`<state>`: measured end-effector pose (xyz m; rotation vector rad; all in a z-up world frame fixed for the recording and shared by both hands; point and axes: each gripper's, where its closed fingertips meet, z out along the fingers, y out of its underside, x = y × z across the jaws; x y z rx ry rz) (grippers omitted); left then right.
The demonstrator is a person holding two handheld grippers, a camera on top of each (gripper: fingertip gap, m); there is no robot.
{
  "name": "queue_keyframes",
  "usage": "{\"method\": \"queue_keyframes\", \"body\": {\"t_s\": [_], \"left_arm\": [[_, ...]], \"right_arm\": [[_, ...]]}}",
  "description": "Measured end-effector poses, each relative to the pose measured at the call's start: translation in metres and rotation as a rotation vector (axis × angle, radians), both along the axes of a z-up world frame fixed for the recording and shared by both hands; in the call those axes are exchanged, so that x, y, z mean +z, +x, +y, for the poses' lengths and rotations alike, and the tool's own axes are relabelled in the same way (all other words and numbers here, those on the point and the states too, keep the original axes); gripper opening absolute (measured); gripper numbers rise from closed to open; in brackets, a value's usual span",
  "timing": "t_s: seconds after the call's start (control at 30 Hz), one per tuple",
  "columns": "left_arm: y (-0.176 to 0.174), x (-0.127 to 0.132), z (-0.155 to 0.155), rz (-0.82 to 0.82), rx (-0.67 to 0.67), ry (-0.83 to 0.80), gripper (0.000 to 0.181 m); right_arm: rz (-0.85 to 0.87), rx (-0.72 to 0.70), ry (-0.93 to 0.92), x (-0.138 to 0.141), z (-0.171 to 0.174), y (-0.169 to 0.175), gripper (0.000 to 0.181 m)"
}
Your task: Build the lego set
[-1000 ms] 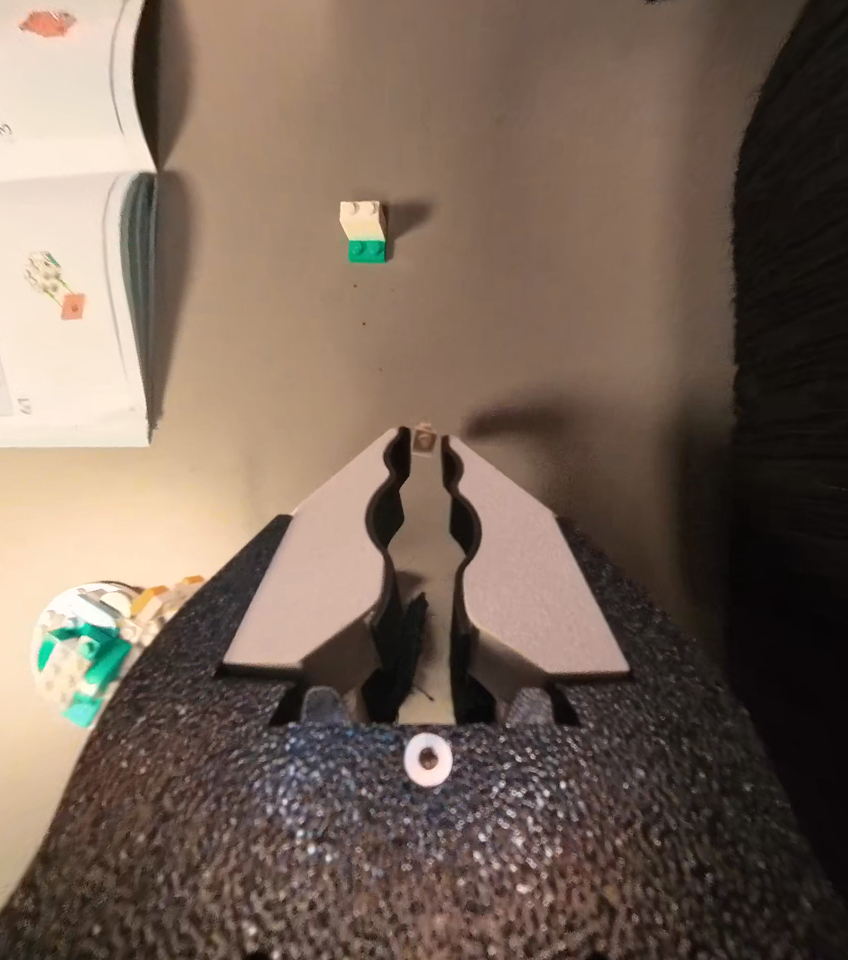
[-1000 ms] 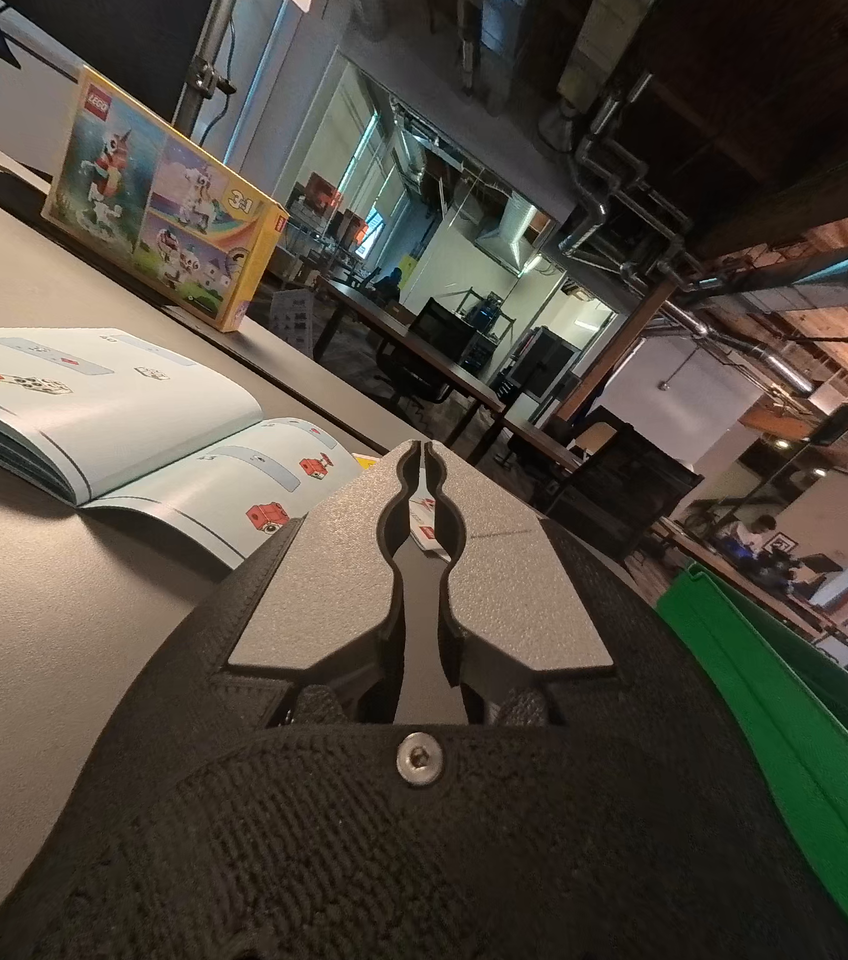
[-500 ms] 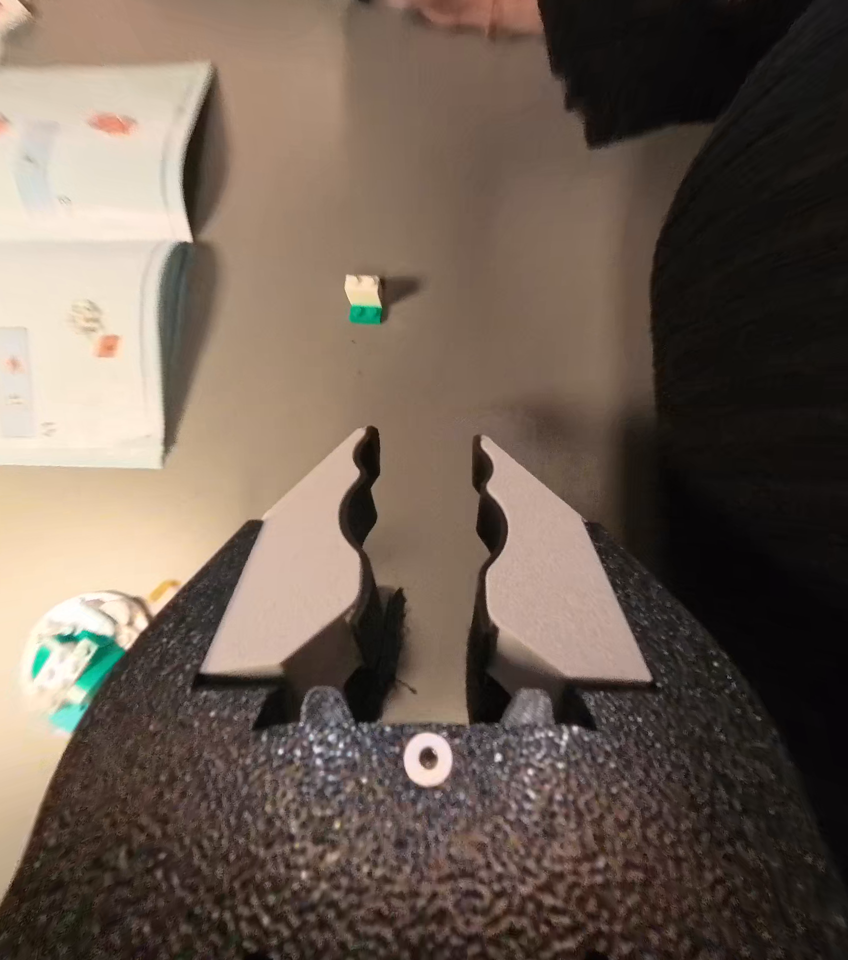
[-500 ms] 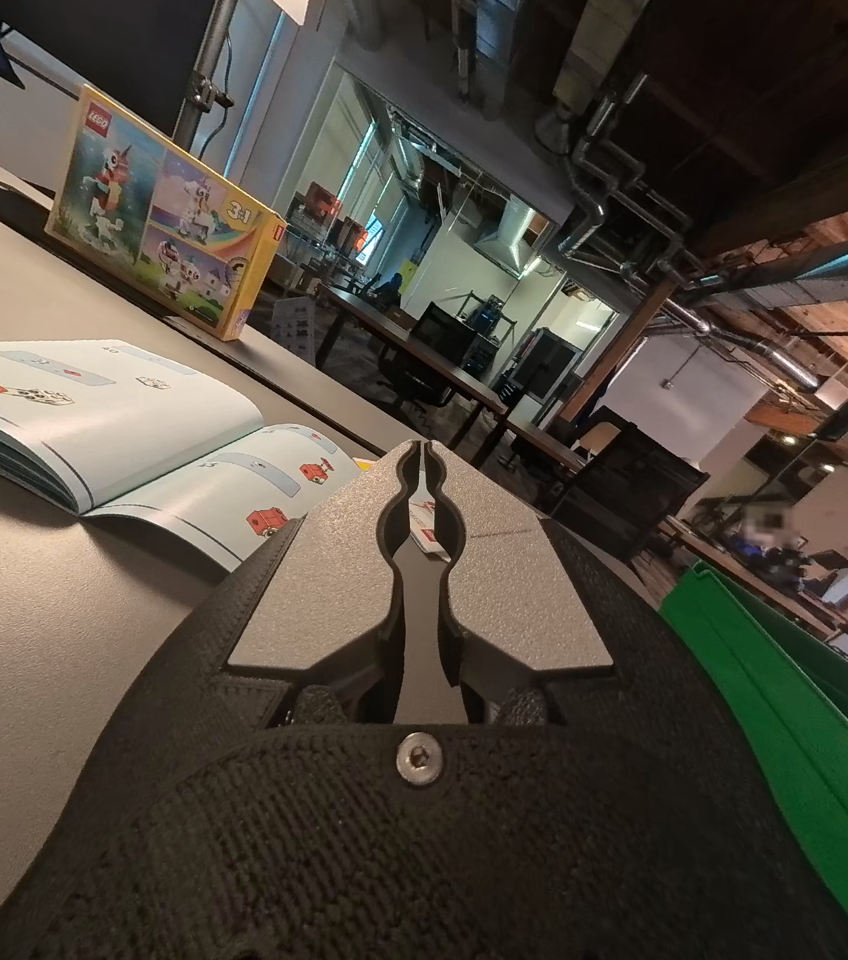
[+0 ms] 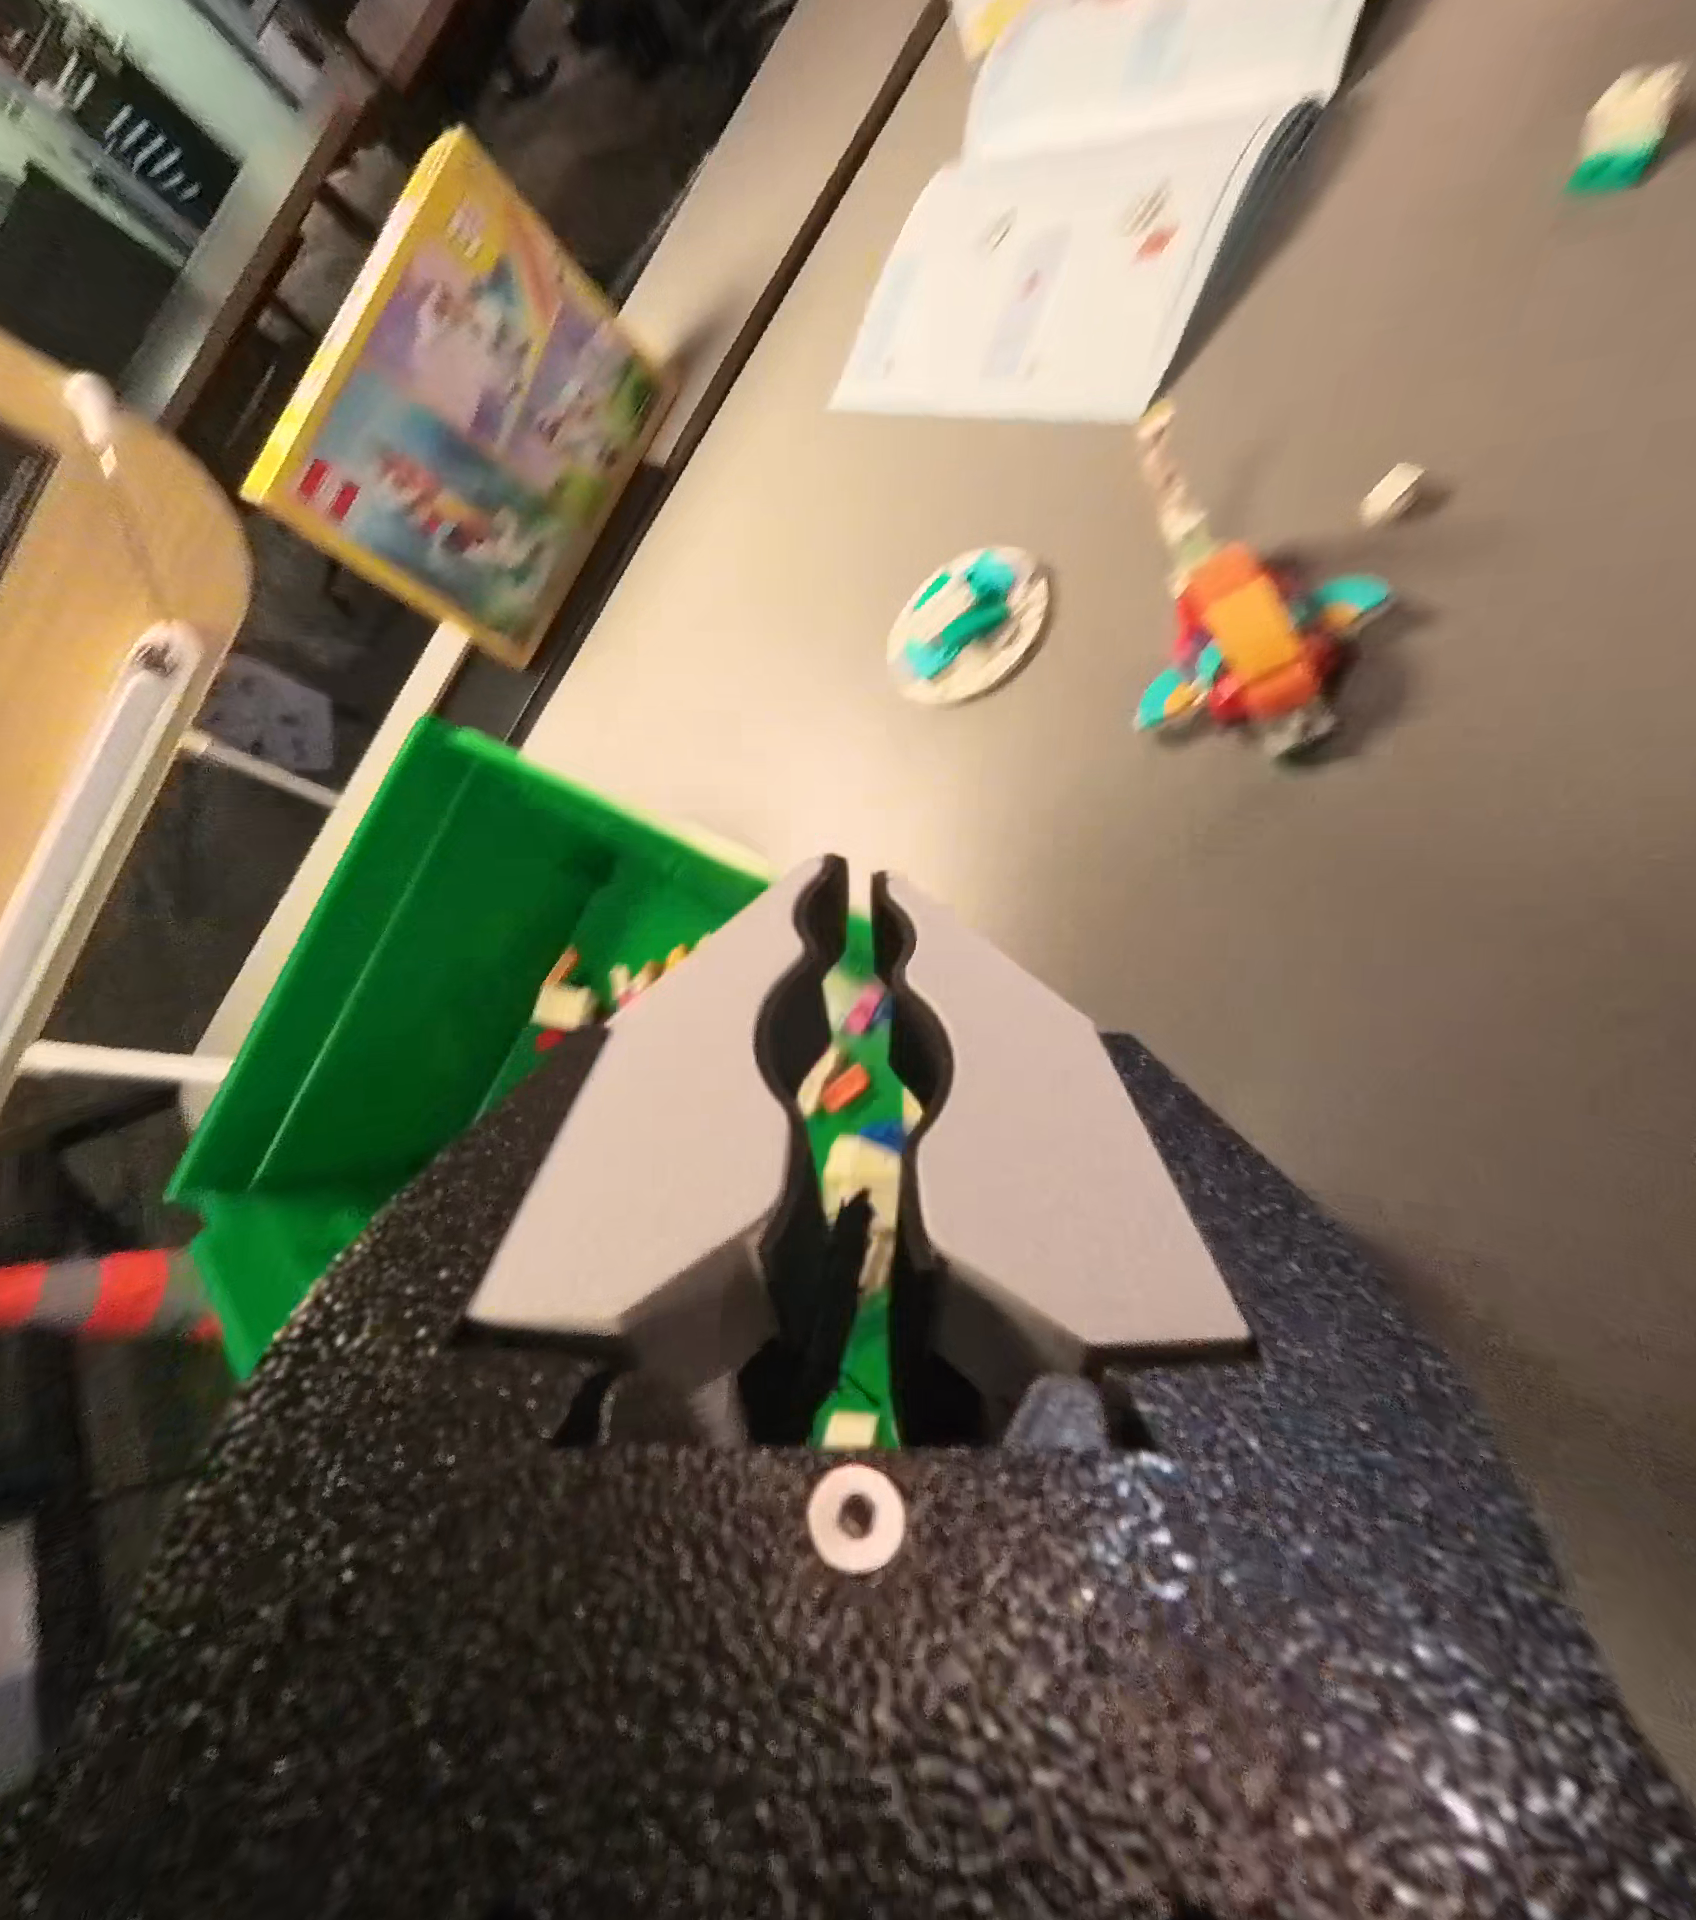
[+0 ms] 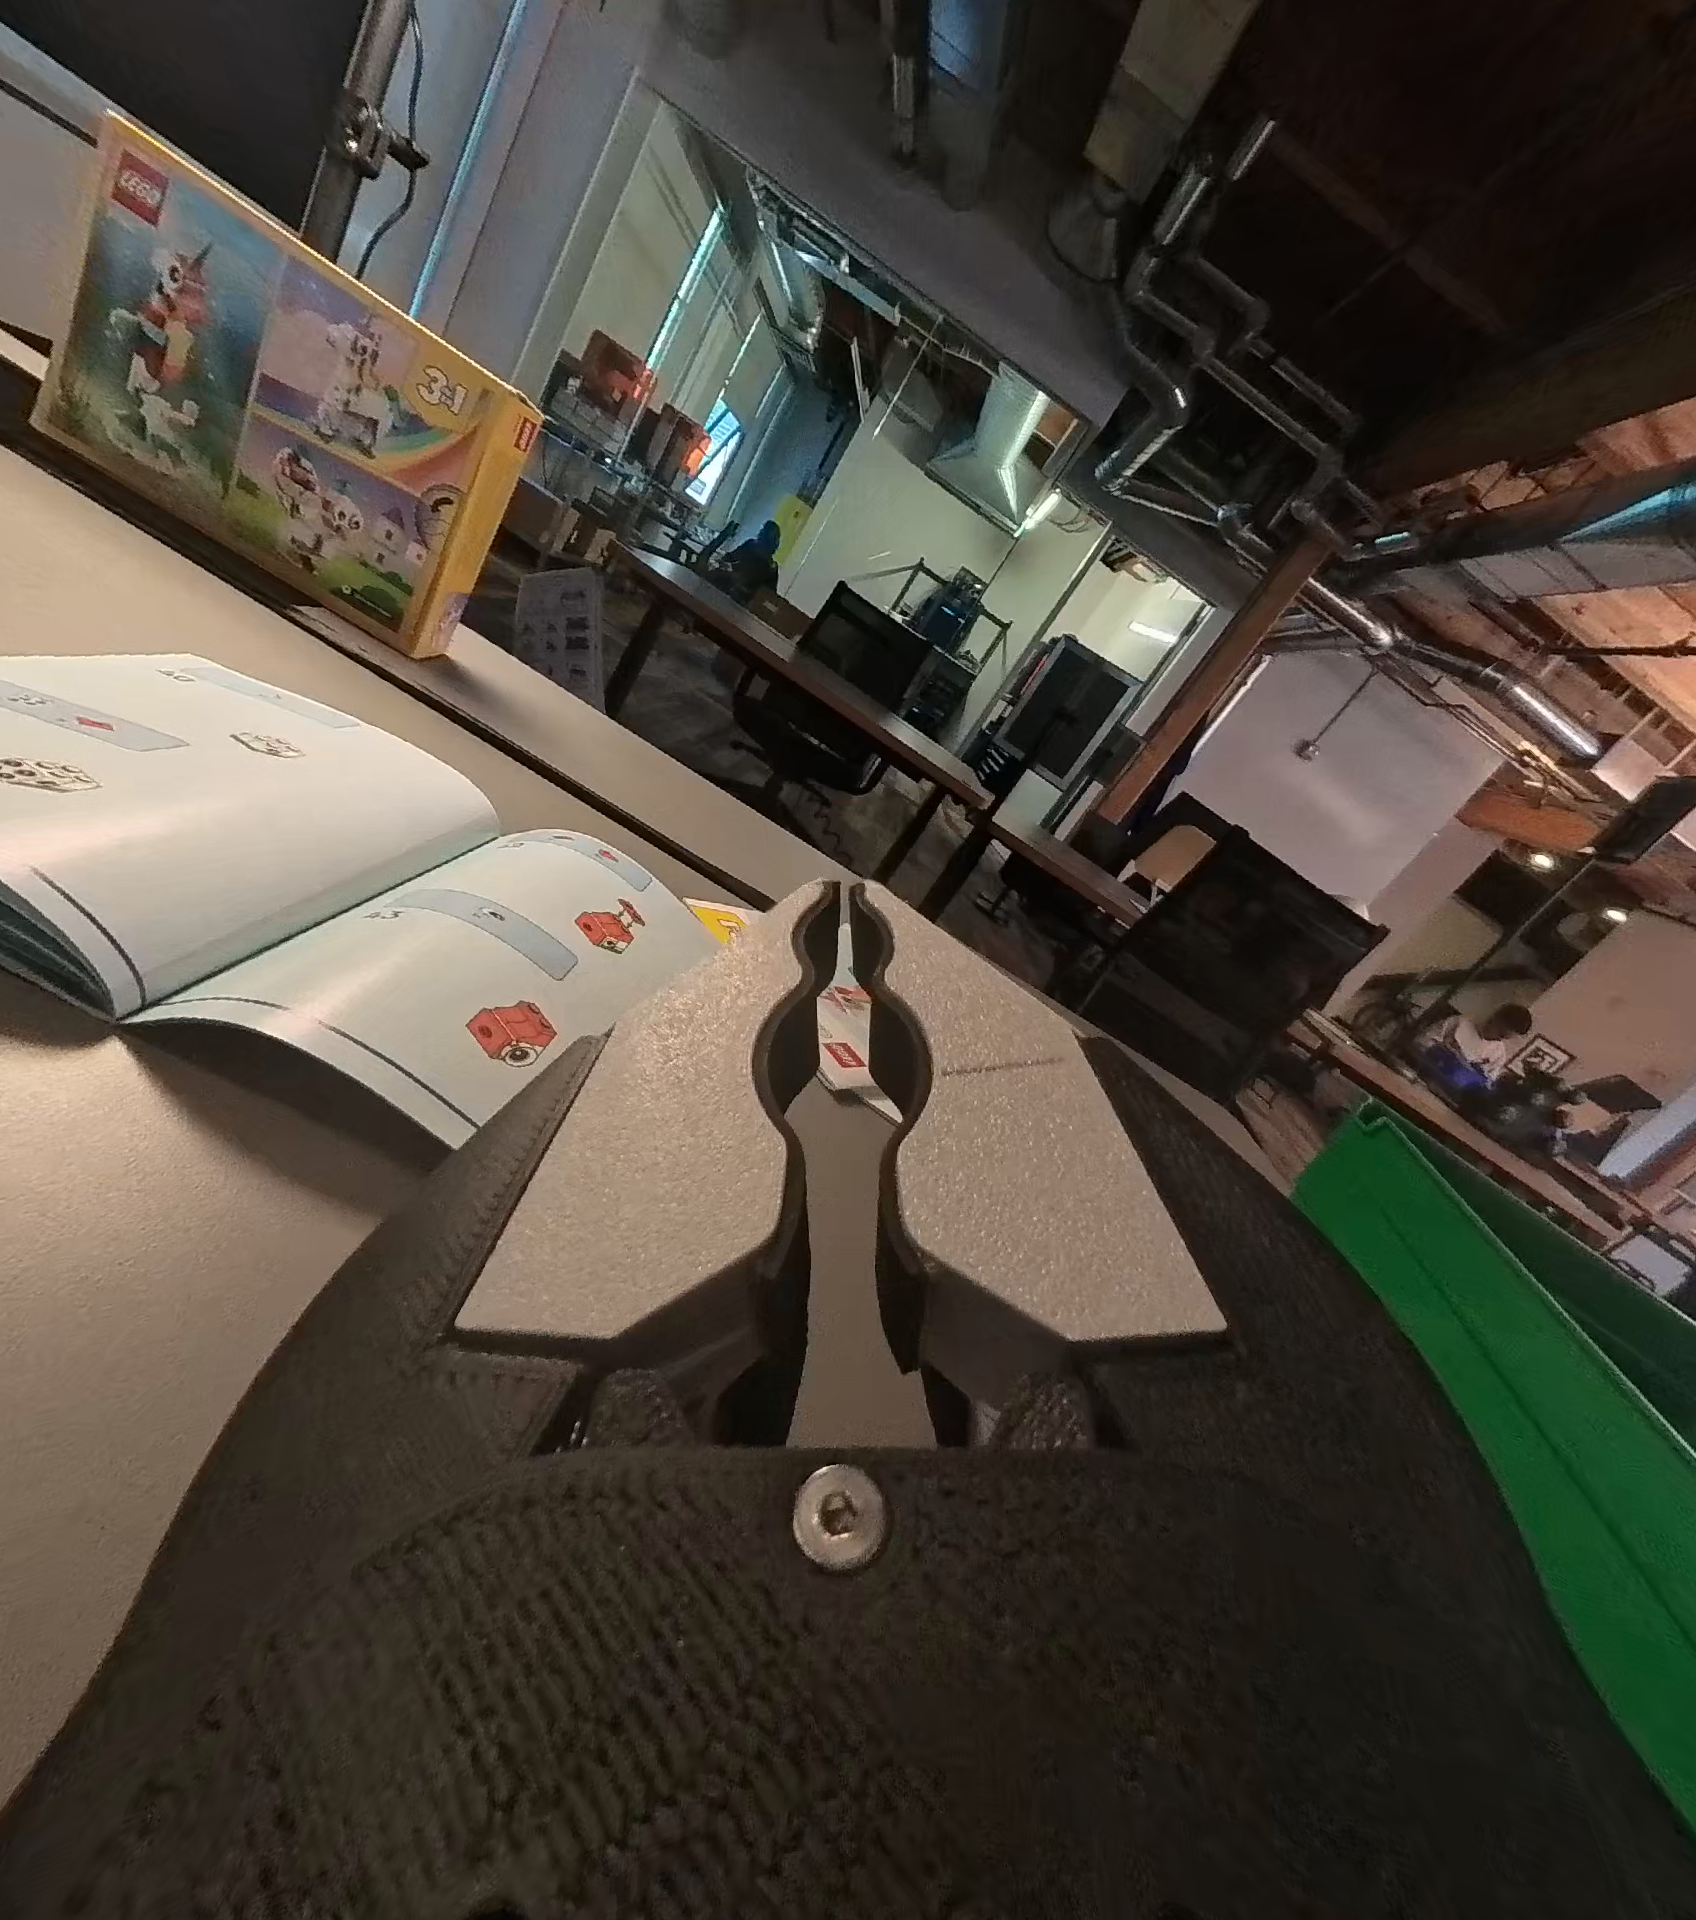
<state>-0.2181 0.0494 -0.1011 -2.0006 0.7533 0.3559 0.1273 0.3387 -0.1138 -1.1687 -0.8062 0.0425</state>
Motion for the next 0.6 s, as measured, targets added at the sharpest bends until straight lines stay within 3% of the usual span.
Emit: {"method": "queue_keyframes", "body": {"t_s": [0.2,0.4,0.6], "left_arm": [[-0.054,0.002,-0.019,0.066,0.037,-0.051,0.002],[-0.065,0.003,-0.018,-0.017,-0.057,-0.074,0.002],[-0.086,-0.02,-0.016,0.071,-0.047,-0.162,0.003]], "right_arm": [[-0.025,-0.041,0.002,-0.002,0.004,0.003,0.0],[-0.045,-0.081,0.002,-0.004,0.007,0.006,0.0],[-0.075,-0.11,0.003,-0.007,0.01,0.006,0.0]]}}
